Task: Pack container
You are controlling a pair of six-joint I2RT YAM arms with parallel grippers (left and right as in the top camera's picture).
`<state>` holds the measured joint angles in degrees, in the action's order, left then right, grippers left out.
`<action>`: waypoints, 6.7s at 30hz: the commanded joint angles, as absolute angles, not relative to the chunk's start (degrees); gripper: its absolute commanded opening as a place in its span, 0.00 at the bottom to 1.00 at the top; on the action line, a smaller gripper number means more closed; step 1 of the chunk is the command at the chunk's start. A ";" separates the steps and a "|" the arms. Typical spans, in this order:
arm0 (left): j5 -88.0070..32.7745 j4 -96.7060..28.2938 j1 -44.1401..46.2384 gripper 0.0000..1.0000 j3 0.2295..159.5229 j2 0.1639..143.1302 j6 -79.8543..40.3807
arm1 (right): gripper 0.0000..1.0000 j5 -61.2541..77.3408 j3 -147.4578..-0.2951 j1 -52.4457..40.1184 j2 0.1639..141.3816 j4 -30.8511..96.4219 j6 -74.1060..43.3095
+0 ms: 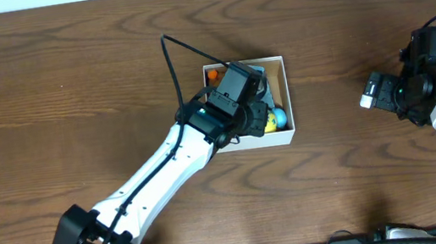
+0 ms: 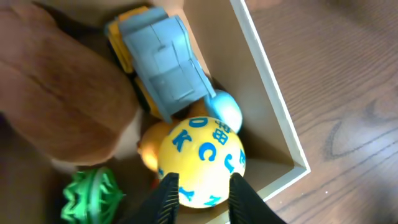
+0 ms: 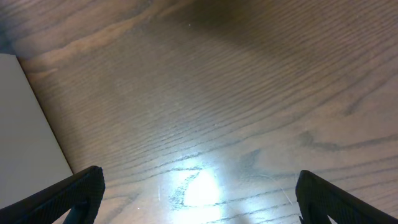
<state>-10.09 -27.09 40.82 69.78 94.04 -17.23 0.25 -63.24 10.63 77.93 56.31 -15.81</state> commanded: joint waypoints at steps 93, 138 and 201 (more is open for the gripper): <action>-7.90 -44.99 -2.35 0.98 42.74 23.86 -12.71 | 0.99 -2.13 -28.40 -7.22 13.19 37.74 -1.17; -7.90 -44.99 -2.35 0.98 42.74 23.86 -12.69 | 0.99 1.76 -0.32 -2.96 0.36 4.10 1.74; -7.03 -3.44 0.99 0.98 0.27 0.12 5.67 | 0.99 1.76 -0.32 -2.96 0.36 4.10 1.74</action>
